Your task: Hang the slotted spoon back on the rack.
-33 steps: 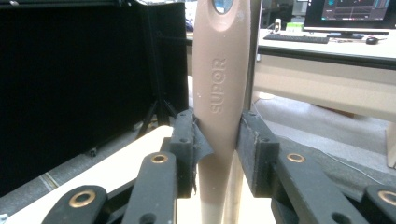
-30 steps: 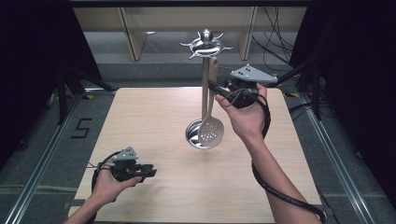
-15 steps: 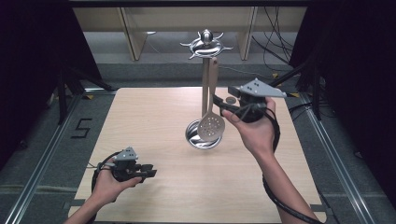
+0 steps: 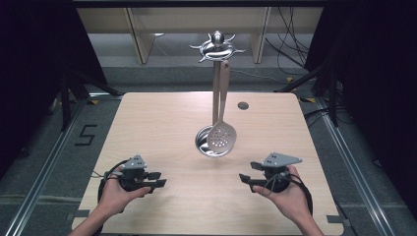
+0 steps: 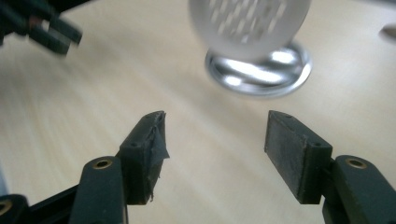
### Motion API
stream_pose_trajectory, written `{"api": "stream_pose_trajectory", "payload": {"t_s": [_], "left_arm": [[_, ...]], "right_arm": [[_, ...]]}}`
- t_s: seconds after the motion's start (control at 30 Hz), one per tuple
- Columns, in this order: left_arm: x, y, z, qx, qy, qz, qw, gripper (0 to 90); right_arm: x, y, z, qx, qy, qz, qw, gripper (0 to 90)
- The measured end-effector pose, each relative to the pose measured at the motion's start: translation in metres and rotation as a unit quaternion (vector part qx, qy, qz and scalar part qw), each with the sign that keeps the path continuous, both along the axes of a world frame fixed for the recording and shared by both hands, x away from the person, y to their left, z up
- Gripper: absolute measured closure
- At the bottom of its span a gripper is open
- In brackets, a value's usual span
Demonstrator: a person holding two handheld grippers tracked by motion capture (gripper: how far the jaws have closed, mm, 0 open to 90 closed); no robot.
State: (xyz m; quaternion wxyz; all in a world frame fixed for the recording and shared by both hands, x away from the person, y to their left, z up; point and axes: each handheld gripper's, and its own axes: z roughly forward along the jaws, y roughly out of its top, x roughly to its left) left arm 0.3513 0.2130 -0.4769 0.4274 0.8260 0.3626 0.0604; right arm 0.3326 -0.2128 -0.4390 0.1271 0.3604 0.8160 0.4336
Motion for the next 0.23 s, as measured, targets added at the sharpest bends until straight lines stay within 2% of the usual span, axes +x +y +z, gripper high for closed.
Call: {"api": "stream_pose_trajectory", "payload": {"t_s": [0.07, 0.1, 0.13, 0.17, 0.2, 0.23], "left_arm": [[0.0, 0.0, 0.001, -0.002, -0.005, 0.001, 1.0, 55.9], [0.001, 0.001, 0.001, -0.004, -0.007, 0.001, 1.0, 54.7], [0.001, 0.002, 0.001, -0.001, -0.009, 0.004, 1.0, 53.6], [0.002, 0.002, 0.001, -0.009, -0.01, 0.003, 0.9999, 52.2], [0.003, 0.002, 0.0, -0.015, -0.017, 0.009, 0.9997, 51.0], [0.004, 0.003, 0.0, -0.015, -0.013, 0.004, 0.9998, 49.6]], "right_arm": [[-0.005, -0.002, -0.006, 0.008, 0.012, 0.003, 0.9999, 38.8], [-0.005, -0.004, -0.009, 0.013, 0.011, 0.001, 0.9999, 38.3], [-0.009, -0.003, -0.009, 0.017, 0.025, -0.013, 0.9995, 38.0], [-0.008, -0.005, -0.011, 0.013, 0.018, -0.012, 0.9997, 37.7], [-0.008, -0.004, -0.013, 0.031, 0.025, -0.015, 0.9991, 36.4], [-0.008, -0.005, -0.014, 0.03, 0.029, -0.022, 0.9989, 35.0]]}}
